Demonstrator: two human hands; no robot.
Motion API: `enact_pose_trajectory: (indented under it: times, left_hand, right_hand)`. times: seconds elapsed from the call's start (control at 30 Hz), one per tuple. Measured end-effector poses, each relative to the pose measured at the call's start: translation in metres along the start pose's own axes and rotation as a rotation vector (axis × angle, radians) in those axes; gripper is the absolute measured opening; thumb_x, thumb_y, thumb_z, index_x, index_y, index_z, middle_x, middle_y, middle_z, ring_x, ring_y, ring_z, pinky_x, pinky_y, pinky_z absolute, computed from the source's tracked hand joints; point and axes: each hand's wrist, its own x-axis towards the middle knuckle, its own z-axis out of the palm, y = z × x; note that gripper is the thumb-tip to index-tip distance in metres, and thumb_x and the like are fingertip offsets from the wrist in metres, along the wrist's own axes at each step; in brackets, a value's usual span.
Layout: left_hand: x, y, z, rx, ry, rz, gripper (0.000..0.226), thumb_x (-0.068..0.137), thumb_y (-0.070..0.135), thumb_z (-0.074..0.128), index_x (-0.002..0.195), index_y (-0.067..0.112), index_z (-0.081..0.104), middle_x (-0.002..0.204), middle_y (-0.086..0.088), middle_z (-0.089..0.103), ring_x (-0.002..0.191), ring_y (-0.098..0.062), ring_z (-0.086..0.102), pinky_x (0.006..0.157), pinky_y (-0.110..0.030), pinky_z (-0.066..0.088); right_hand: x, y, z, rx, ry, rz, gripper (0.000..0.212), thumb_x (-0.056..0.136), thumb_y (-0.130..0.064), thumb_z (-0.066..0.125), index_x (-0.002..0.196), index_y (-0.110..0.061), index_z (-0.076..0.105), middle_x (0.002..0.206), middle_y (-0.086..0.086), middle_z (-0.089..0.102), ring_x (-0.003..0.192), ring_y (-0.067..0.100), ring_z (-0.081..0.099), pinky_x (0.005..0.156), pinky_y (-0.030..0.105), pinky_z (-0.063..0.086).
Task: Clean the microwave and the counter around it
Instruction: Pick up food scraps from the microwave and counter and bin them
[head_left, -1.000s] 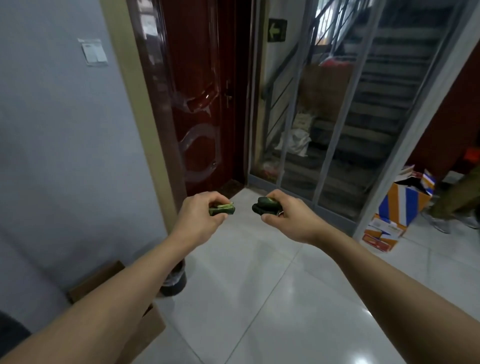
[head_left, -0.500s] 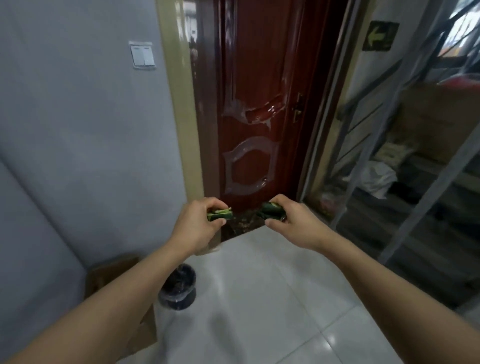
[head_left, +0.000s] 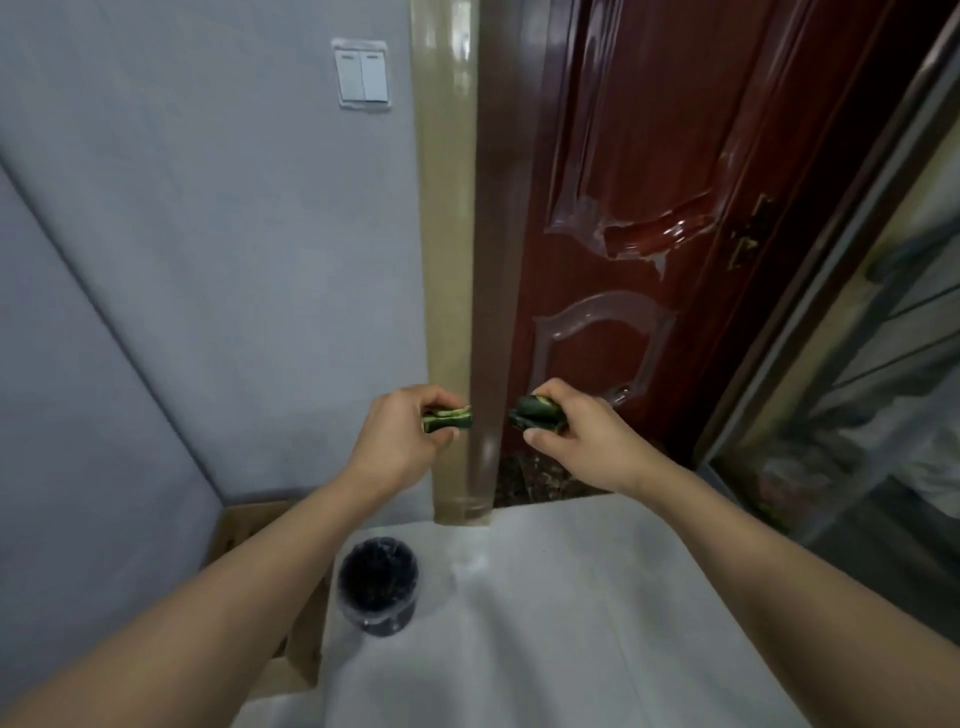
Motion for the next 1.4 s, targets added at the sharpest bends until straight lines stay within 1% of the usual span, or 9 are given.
enact_pose_trajectory:
  times: [0.17, 0.37, 0.47, 0.57, 0.73, 0.8, 1.0, 1.2, 1.4]
  left_hand:
    - [0.049, -0.016, 0.002, 0.019, 0.047, -0.095, 0.018, 0.078, 0.010, 0.073, 0.092, 0.021, 0.071, 0.090, 0.002, 0.071, 0.086, -0.015, 0.065, 0.082, -0.034, 0.054]
    - [0.087, -0.040, -0.010, 0.086, 0.140, -0.186, 0.018, 0.079, 0.012, 0.072, 0.093, 0.023, 0.070, 0.091, 0.005, 0.071, 0.085, -0.012, 0.064, 0.078, -0.025, 0.051]
    - [0.103, -0.052, -0.011, 0.090, 0.200, -0.260, 0.018, 0.079, 0.011, 0.072, 0.094, 0.021, 0.071, 0.093, 0.003, 0.071, 0.087, -0.014, 0.064, 0.082, -0.031, 0.053]
    - [0.117, -0.062, -0.007, 0.092, 0.275, -0.327, 0.019, 0.079, 0.009, 0.071, 0.096, 0.017, 0.071, 0.094, 0.000, 0.071, 0.089, -0.017, 0.065, 0.084, -0.036, 0.053]
    - [0.137, -0.071, 0.011, 0.156, 0.415, -0.495, 0.020, 0.078, 0.011, 0.071, 0.096, 0.021, 0.070, 0.094, 0.003, 0.071, 0.087, -0.012, 0.064, 0.078, -0.024, 0.049]
    - [0.140, -0.073, 0.021, 0.184, 0.473, -0.568, 0.021, 0.077, 0.011, 0.071, 0.095, 0.022, 0.070, 0.093, 0.005, 0.071, 0.085, -0.011, 0.064, 0.076, -0.023, 0.049]
    - [0.140, -0.084, 0.044, 0.231, 0.600, -0.762, 0.021, 0.075, 0.012, 0.072, 0.094, 0.022, 0.070, 0.092, 0.005, 0.071, 0.086, -0.014, 0.064, 0.079, -0.029, 0.052]
    - [0.132, -0.120, 0.056, 0.253, 0.676, -0.863, 0.024, 0.074, 0.016, 0.076, 0.096, 0.023, 0.070, 0.093, 0.011, 0.067, 0.080, -0.003, 0.056, 0.069, -0.013, 0.040]
    - [0.120, -0.173, 0.066, 0.236, 0.675, -0.931, 0.025, 0.076, 0.012, 0.074, 0.097, 0.023, 0.070, 0.093, 0.012, 0.065, 0.084, -0.004, 0.057, 0.073, -0.021, 0.048]
  right_hand:
    - [0.077, 0.018, -0.003, -0.018, -0.068, -0.090, 0.015, 0.087, -0.027, 0.062, 0.095, -0.025, 0.050, 0.082, -0.007, 0.057, 0.070, 0.003, 0.052, 0.062, 0.020, 0.041]
    - [0.160, 0.023, 0.014, 0.007, -0.162, -0.209, 0.018, 0.087, -0.026, 0.062, 0.100, -0.019, 0.053, 0.090, 0.001, 0.062, 0.076, 0.014, 0.057, 0.066, 0.029, 0.043]
    - [0.200, 0.026, 0.025, 0.027, -0.226, -0.271, 0.018, 0.087, -0.027, 0.061, 0.101, -0.018, 0.053, 0.091, 0.003, 0.062, 0.078, 0.017, 0.058, 0.071, 0.034, 0.046]
    - [0.240, 0.033, 0.038, 0.036, -0.311, -0.349, 0.018, 0.088, -0.028, 0.060, 0.101, -0.019, 0.051, 0.092, 0.002, 0.060, 0.078, 0.015, 0.056, 0.069, 0.032, 0.045]
    - [0.305, 0.048, 0.056, 0.096, -0.458, -0.481, 0.021, 0.088, -0.025, 0.061, 0.105, -0.018, 0.051, 0.093, 0.000, 0.056, 0.070, 0.009, 0.050, 0.068, 0.029, 0.042]
    - [0.325, 0.053, 0.065, 0.108, -0.530, -0.527, 0.021, 0.088, -0.026, 0.061, 0.106, -0.020, 0.051, 0.091, -0.004, 0.055, 0.068, 0.005, 0.050, 0.064, 0.023, 0.042]
    - [0.354, 0.065, 0.102, 0.136, -0.709, -0.634, 0.021, 0.088, -0.026, 0.060, 0.106, -0.019, 0.052, 0.092, -0.001, 0.058, 0.068, 0.006, 0.051, 0.062, 0.015, 0.040]
    - [0.364, 0.064, 0.149, 0.166, -0.830, -0.667, 0.018, 0.088, -0.021, 0.061, 0.102, -0.013, 0.052, 0.084, -0.001, 0.056, 0.066, 0.009, 0.049, 0.061, 0.018, 0.039]
    - [0.372, 0.067, 0.203, 0.147, -0.910, -0.630, 0.013, 0.086, -0.022, 0.059, 0.098, -0.020, 0.052, 0.074, -0.010, 0.051, 0.060, 0.002, 0.046, 0.052, 0.012, 0.037]
